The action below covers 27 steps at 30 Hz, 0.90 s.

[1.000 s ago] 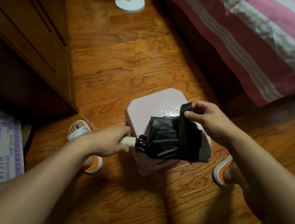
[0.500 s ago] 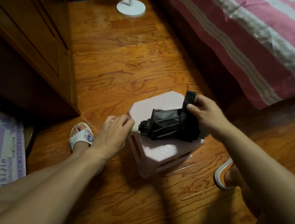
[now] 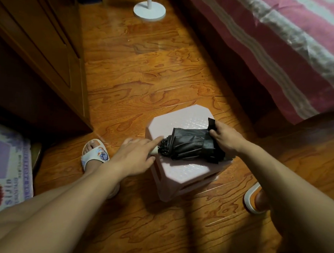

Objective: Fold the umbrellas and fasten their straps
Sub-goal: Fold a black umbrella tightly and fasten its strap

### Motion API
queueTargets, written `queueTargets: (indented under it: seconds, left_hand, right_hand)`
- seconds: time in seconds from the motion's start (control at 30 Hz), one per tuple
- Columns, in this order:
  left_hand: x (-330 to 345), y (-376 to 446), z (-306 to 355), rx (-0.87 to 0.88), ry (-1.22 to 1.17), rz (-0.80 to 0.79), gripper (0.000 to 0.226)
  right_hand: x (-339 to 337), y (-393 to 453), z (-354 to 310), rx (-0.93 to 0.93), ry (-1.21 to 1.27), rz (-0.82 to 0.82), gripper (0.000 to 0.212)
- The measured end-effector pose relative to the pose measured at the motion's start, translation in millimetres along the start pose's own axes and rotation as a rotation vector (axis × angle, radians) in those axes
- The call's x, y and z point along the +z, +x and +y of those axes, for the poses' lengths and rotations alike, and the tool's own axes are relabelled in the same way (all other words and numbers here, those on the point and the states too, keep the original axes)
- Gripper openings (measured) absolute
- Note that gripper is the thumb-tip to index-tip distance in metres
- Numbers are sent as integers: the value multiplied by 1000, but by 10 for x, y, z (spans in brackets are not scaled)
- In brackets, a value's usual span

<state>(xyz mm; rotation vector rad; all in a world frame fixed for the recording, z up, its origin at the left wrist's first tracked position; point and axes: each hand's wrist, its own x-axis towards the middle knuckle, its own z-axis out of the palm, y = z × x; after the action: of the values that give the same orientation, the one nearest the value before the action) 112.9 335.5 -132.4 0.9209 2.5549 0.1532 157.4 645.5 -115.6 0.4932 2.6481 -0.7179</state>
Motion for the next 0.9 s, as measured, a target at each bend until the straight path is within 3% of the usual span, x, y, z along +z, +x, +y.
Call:
queueTargets:
  seconds: [0.13, 0.23, 0.3, 0.43, 0.57, 0.7, 0.8, 0.9]
  left_hand:
    - [-7, -47, 49, -40, -82, -114, 71]
    - [32, -306, 131, 46, -80, -278, 70]
    - [-15, -442, 216, 108, -6, -303, 61]
    - [-78, -469, 315, 135, -12, -22, 25]
    - [65, -512, 270, 74, -12, 226, 30]
    - [255, -506, 297, -16, 0, 187, 42]
    - [171, -436, 313, -87, -29, 95, 56]
    - [-65, -428, 431, -143, -190, 150, 55]
  right_hand:
    - [88, -316, -26, 88, -24, 25, 37]
    - [390, -866, 89, 210, 6, -11, 39]
    - [531, -1077, 206, 251, -16, -25, 39]
    - [347, -1058, 243, 63, 69, 131, 30]
    - [34, -1214, 102, -198, 320, -9, 14]
    - [-30, -1276, 193, -324, 177, -15, 15]
    - [28, -1206, 251, -276, 221, -17, 11]
    - [26, -1172, 271, -266, 300, -44, 7]
